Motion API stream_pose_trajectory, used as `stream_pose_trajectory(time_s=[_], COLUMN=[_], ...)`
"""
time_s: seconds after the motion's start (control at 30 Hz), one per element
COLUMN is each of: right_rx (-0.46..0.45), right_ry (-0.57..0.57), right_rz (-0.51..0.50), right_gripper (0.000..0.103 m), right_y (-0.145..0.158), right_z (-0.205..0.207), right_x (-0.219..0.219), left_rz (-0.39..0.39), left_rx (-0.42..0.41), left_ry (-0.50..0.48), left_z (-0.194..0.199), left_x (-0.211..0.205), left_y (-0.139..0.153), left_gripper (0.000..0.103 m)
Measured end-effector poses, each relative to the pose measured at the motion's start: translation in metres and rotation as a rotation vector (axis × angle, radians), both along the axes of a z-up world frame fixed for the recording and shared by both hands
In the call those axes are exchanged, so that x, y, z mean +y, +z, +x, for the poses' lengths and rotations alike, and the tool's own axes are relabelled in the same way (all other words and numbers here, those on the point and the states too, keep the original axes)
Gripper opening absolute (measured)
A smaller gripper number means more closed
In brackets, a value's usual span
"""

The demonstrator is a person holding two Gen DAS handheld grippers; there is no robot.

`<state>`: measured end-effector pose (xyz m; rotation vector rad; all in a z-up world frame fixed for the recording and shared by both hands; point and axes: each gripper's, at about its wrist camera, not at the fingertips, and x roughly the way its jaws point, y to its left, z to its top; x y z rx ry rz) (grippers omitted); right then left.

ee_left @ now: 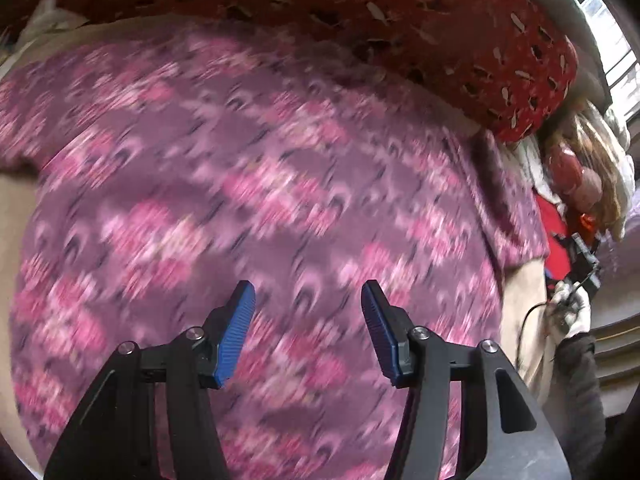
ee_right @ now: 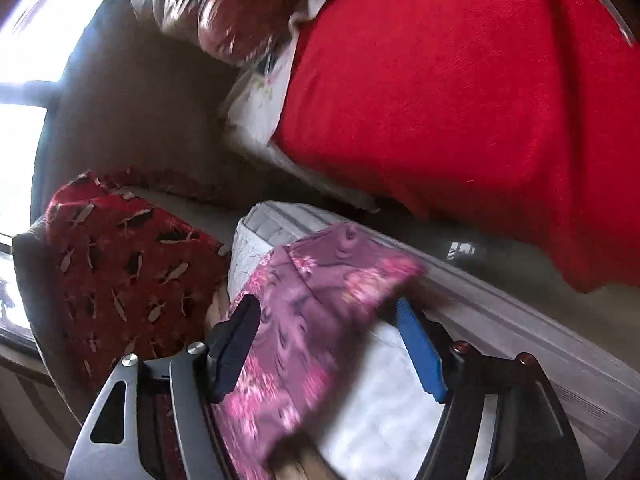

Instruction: Fold small clothes

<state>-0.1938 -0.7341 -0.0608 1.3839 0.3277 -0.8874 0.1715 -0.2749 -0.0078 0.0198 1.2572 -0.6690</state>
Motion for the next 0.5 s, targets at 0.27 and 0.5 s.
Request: stream_pose_trajectory(time_s=[0.27,0.5], right_rx=[0.059,-0.023], right_ry=[0.053,0.305], right_rz=[-0.272,-0.374], right_gripper=[0.017,0.017], right_y=[0.075,0.134], right_z=[0.008,0.084], right_x=[0.032,0.109], left_rz=[0.117,0.063], left_rx=[-0.155,-0.089], left_ry=[0.117,0.181], left_z=[0.033,0.055], left_x=[-0.006,0.031], left_y=[0.010,-0.015], left_gripper=[0.054,0.054])
